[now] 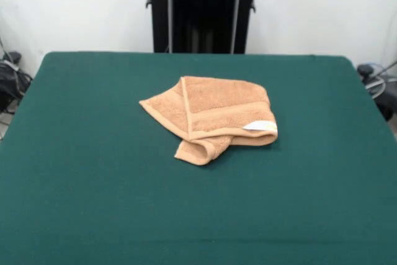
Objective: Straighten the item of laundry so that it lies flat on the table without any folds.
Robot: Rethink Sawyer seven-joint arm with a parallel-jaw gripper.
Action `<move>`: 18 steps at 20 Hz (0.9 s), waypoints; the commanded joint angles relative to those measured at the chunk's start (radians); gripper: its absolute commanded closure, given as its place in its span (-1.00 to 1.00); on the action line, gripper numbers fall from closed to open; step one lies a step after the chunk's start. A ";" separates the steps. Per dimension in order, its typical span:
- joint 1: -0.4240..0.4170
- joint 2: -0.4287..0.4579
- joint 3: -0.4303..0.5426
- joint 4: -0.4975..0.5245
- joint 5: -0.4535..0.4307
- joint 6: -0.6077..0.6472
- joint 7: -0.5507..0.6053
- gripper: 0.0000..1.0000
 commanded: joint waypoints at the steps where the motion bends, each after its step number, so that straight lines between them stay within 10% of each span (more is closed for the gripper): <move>1: -0.082 0.141 0.034 0.113 -0.031 -0.135 0.061 -1.00; 18: -0.211 0.299 0.145 0.109 -0.075 -0.307 -0.028 -1.00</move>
